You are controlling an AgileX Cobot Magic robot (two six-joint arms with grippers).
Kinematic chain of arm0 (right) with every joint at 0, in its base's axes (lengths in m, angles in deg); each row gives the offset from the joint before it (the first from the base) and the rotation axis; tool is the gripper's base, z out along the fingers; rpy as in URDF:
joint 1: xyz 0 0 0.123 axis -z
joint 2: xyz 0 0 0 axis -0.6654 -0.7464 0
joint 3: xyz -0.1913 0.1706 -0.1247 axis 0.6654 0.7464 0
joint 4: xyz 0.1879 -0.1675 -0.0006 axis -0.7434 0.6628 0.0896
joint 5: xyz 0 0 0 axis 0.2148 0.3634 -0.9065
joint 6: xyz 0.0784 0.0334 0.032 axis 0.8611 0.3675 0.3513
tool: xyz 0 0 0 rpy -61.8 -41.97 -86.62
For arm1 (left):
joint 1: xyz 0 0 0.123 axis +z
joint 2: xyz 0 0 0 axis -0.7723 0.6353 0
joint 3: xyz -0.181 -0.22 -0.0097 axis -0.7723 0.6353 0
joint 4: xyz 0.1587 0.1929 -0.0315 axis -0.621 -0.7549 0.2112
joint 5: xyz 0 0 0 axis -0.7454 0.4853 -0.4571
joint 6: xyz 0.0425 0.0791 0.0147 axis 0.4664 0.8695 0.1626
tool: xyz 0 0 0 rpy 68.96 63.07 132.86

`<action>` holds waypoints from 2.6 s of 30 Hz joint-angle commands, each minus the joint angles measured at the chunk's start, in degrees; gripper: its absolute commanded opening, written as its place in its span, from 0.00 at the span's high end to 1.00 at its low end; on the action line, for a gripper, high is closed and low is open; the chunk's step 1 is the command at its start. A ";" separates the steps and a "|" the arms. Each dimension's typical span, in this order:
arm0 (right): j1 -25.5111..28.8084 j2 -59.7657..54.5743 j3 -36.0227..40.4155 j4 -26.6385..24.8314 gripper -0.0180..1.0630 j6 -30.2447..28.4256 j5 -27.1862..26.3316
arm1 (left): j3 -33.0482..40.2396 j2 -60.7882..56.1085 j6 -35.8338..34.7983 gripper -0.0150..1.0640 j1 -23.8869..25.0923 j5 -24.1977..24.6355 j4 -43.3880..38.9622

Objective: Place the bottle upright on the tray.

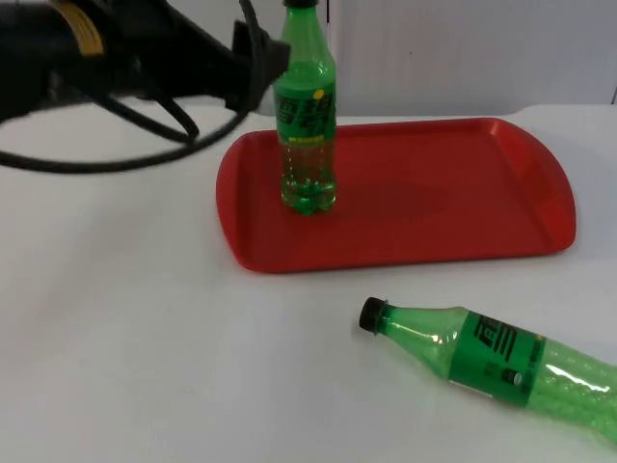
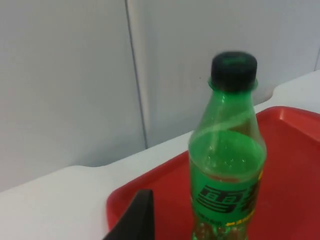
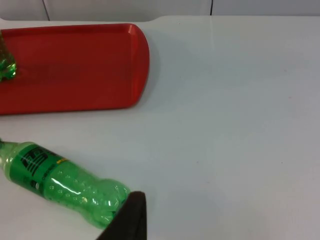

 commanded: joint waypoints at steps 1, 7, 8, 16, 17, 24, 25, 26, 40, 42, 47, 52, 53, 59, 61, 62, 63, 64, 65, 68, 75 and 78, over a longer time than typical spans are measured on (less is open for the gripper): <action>0.14 0.18 0.38 0.19 0.01 -0.22 -0.50 | 0.49 -3.00 -0.58 0.01 0.21 3.82 0.84; 0.14 0.18 0.38 0.19 0.01 -0.22 -0.50 | 0.49 -14.10 -0.58 0.01 0.21 14.96 0.84; 0.14 0.18 0.38 0.19 0.01 -0.22 -0.50 | 0.49 -15.08 -0.58 0.01 0.21 15.81 0.84; 0.14 0.18 0.38 0.19 0.01 -0.22 -0.50 | 0.49 -26.26 -0.58 0.01 0.21 27.30 0.84; 0.14 0.18 0.38 0.19 0.01 -0.22 -0.50 | 0.49 -27.88 -0.58 0.01 0.21 29.39 0.84; 0.14 0.18 0.38 0.19 0.01 -0.22 -0.50 | 0.49 -35.47 -0.58 0.01 0.21 39.56 1.73; 0.14 0.18 0.38 0.19 0.01 -0.22 -0.50 | 0.49 -36.60 -0.58 0.01 0.21 40.79 1.98; 0.14 0.18 0.38 0.19 0.01 -0.22 -0.50 | 0.49 -37.47 -0.58 0.01 0.21 41.68 2.13; 0.14 0.18 0.38 0.19 0.01 -0.22 -0.50 | 0.49 -47.06 13.12 0.01 0.21 54.72 14.78; 0.14 0.18 0.38 0.19 0.01 -0.22 -0.50 | 0.49 -48.80 17.55 0.01 0.21 57.09 19.00; 0.14 0.18 0.38 0.19 0.01 -0.22 -0.50 | 0.49 -52.49 25.53 0.01 0.21 61.69 26.04; 0.14 0.18 0.38 0.19 0.01 -0.22 -0.50 | 0.49 -55.70 26.91 0.01 0.21 64.40 27.89; 0.14 0.18 0.38 0.19 0.01 -0.22 -0.50 | 0.63 -56.57 26.91 0.01 0.21 64.56 28.07; 0.14 0.18 0.38 0.19 0.01 -0.22 -0.50 | 4.04 -61.59 26.91 0.01 0.21 62.98 28.71; 0.14 0.18 0.38 0.19 0.01 -0.22 -0.50 | 6.65 -64.27 26.91 0.01 0.21 62.22 28.71; 0.14 0.18 0.38 0.19 0.01 -0.22 -0.50 | 7.96 -65.87 26.91 0.01 0.21 61.81 28.71; 0.14 0.18 0.38 0.19 0.01 -0.22 -0.50 | 8.98 -67.55 26.91 0.01 0.21 61.75 29.01; 0.14 0.18 0.38 0.19 0.01 -0.22 -0.50 | 8.98 -67.55 26.91 0.01 0.21 61.75 29.01; 0.14 0.18 0.38 0.19 0.01 -0.22 -0.50 | 10.71 -69.90 26.64 0.01 0.21 61.61 29.32; 0.14 0.18 0.38 0.19 0.01 -0.22 -0.50 | 12.28 -73.65 26.15 0.01 0.21 61.72 29.73; 0.14 0.18 0.38 0.19 0.01 -0.22 -0.50 | 15.61 -85.73 25.10 0.01 0.21 64.67 30.43; 0.14 0.18 0.38 0.19 0.01 -0.22 -0.50 | 15.68 -89.03 25.10 0.01 0.21 67.28 30.08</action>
